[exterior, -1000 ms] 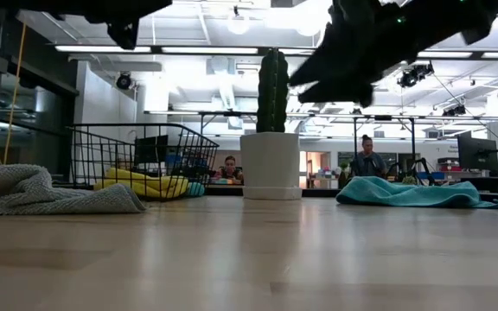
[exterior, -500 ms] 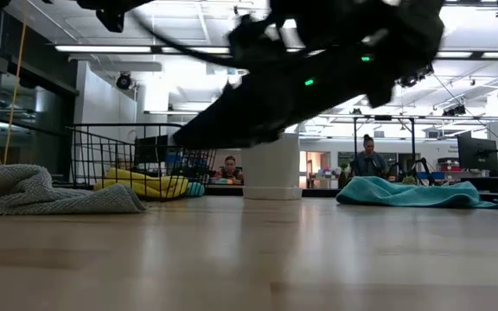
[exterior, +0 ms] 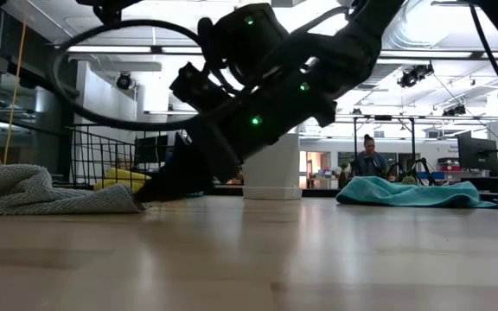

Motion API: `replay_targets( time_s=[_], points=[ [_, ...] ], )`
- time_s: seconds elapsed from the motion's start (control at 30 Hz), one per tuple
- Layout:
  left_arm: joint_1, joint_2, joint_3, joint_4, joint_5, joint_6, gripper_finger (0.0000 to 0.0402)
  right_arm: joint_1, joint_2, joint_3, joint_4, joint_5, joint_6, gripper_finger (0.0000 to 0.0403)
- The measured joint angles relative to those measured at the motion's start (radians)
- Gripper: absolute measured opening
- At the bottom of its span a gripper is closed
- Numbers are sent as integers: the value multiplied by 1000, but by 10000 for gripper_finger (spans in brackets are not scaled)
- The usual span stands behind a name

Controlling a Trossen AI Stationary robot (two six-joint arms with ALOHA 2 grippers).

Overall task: Fold microfiber towels
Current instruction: Fold the gray microfiber towel on the table

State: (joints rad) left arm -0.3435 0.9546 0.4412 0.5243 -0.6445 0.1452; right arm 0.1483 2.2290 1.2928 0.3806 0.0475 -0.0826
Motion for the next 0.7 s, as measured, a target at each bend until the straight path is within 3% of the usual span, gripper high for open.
replay_targets(
  time_s=[0.7],
  points=[
    [0,0,0,5,-3,-2,70,-17,19,35,-16,-3,14,209]
  ],
)
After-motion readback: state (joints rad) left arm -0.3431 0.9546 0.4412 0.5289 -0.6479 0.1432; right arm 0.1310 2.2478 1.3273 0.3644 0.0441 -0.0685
